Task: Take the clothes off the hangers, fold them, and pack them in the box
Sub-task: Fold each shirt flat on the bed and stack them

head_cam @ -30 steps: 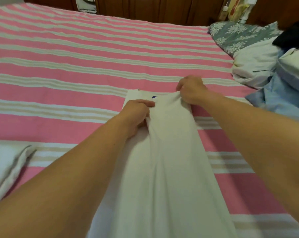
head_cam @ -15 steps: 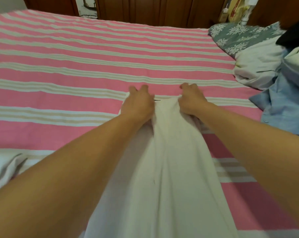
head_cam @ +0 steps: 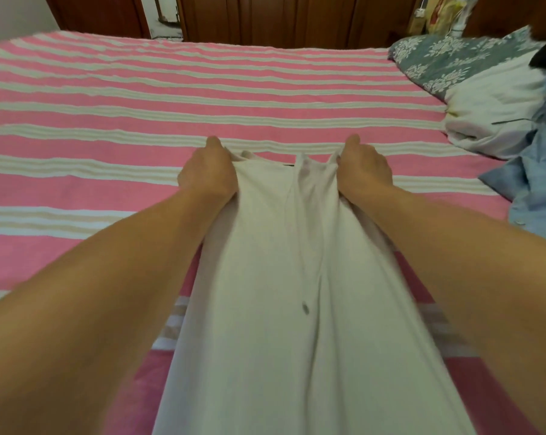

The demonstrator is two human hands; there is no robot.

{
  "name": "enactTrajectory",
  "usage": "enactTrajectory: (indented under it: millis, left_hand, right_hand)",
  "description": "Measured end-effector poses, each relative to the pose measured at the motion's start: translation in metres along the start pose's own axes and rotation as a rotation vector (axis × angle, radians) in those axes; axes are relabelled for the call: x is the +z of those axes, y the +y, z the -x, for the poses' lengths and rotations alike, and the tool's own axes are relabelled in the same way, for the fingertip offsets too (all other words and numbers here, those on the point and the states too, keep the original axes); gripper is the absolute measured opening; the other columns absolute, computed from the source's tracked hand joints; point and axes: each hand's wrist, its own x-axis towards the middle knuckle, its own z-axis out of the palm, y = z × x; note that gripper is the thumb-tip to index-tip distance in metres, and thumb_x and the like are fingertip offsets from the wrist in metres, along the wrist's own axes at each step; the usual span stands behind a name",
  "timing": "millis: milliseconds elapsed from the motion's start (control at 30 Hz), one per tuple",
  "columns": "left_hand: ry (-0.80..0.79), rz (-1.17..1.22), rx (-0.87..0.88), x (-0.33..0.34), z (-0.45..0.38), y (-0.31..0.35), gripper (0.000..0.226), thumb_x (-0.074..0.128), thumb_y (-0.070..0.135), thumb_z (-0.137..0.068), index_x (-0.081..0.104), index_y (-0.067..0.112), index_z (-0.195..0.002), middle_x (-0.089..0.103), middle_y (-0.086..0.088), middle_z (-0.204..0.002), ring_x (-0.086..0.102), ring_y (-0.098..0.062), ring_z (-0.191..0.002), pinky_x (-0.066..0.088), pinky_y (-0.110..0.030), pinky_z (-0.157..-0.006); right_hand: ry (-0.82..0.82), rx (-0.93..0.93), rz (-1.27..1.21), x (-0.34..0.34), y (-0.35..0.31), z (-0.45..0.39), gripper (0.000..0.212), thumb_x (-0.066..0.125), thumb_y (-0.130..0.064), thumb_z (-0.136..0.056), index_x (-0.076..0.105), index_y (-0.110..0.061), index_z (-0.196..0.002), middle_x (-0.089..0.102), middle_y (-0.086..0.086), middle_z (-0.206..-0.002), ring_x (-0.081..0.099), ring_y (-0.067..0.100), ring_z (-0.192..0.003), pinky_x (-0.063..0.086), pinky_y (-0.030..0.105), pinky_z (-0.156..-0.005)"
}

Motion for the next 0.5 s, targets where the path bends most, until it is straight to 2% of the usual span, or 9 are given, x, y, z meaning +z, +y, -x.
enactTrajectory:
  millis: [67,167,233,267,300,367,433,467,500]
  left_hand:
    - [0.011,-0.141,0.064,0.018,0.002,-0.004,0.027,0.049,0.015,-0.094,0.048,0.009,-0.12,0.063,-0.015,-0.114,0.062,-0.04,-0.104,0.037,-0.041,-0.074]
    - [0.012,-0.146,0.038,0.029,-0.004,-0.008,0.028,0.047,0.016,-0.095,0.047,0.009,-0.122,0.063,-0.014,-0.113,0.062,-0.039,-0.104,0.037,-0.04,-0.074]
    - [-0.105,-0.071,-0.028,0.025,-0.011,-0.009,0.038,0.047,0.025,-0.098,0.04,0.009,-0.132,0.061,-0.015,-0.122,0.06,-0.039,-0.109,0.041,-0.042,-0.08]
    - [-0.208,0.011,-0.083,0.02,-0.012,-0.006,0.05,0.047,0.03,-0.098,0.032,0.011,-0.142,0.054,-0.017,-0.133,0.058,-0.041,-0.114,0.045,-0.044,-0.087]
    - [-0.302,0.09,-0.143,0.011,-0.01,-0.002,0.062,0.05,0.034,-0.097,0.023,0.017,-0.15,0.043,-0.019,-0.145,0.052,-0.043,-0.123,0.047,-0.049,-0.095]
    - [-0.311,0.117,-0.141,-0.008,0.009,0.011,0.076,0.057,0.032,-0.094,0.016,0.022,-0.157,0.02,-0.017,-0.157,0.034,-0.043,-0.139,0.04,-0.056,-0.108]
    - [-0.141,0.003,0.031,-0.03,0.05,0.031,0.063,0.057,0.034,-0.096,0.034,0.019,-0.152,0.025,-0.016,-0.156,0.027,-0.038,-0.143,0.034,-0.055,-0.111]
    - [-0.093,-0.004,0.141,-0.038,0.076,0.042,0.054,0.053,0.04,-0.099,0.044,0.019,-0.147,0.036,-0.015,-0.152,0.032,-0.037,-0.14,0.034,-0.053,-0.11]
    - [-0.127,0.056,0.194,-0.045,0.105,0.051,0.051,0.048,0.048,-0.1,0.049,0.02,-0.143,0.047,-0.015,-0.145,0.04,-0.036,-0.136,0.037,-0.05,-0.108]
  right_hand:
    - [-0.012,-0.004,0.057,0.019,0.002,-0.001,0.021,0.044,-0.011,-0.098,0.045,-0.006,-0.119,0.06,0.015,-0.101,0.047,0.03,-0.078,0.038,0.04,-0.067]
    - [-0.012,0.031,0.012,0.03,0.008,-0.003,0.024,0.042,-0.018,-0.099,0.045,-0.007,-0.121,0.06,0.012,-0.1,0.05,0.031,-0.081,0.039,0.039,-0.068]
    - [-0.174,0.083,-0.156,0.021,0.011,-0.007,0.042,0.043,-0.036,-0.102,0.041,-0.009,-0.135,0.06,0.015,-0.126,0.055,0.033,-0.099,0.042,0.039,-0.079]
    - [-0.282,0.131,-0.284,0.011,0.012,-0.008,0.057,0.043,-0.047,-0.101,0.034,-0.013,-0.146,0.05,0.016,-0.143,0.052,0.035,-0.118,0.043,0.04,-0.091]
    - [-0.342,0.161,-0.372,0.0,0.013,-0.006,0.07,0.044,-0.055,-0.1,0.023,-0.017,-0.155,0.036,0.014,-0.156,0.041,0.036,-0.136,0.038,0.043,-0.105]
    - [-0.286,0.099,-0.315,-0.028,0.009,0.012,0.076,0.041,-0.059,-0.1,0.013,-0.023,-0.16,0.018,0.012,-0.164,0.018,0.037,-0.149,0.021,0.048,-0.118]
    - [-0.163,-0.078,-0.24,-0.056,0.002,0.052,0.063,0.04,-0.048,-0.104,0.023,-0.02,-0.158,0.025,0.01,-0.161,0.017,0.032,-0.149,0.015,0.043,-0.12]
    - [-0.154,-0.162,-0.262,-0.068,0.0,0.08,0.056,0.039,-0.041,-0.106,0.03,-0.018,-0.156,0.03,0.009,-0.16,0.019,0.028,-0.149,0.012,0.037,-0.119]
    - [-0.176,-0.227,-0.272,-0.079,0.0,0.111,0.051,0.039,-0.036,-0.107,0.035,-0.015,-0.153,0.034,0.007,-0.159,0.021,0.024,-0.148,0.01,0.03,-0.118]
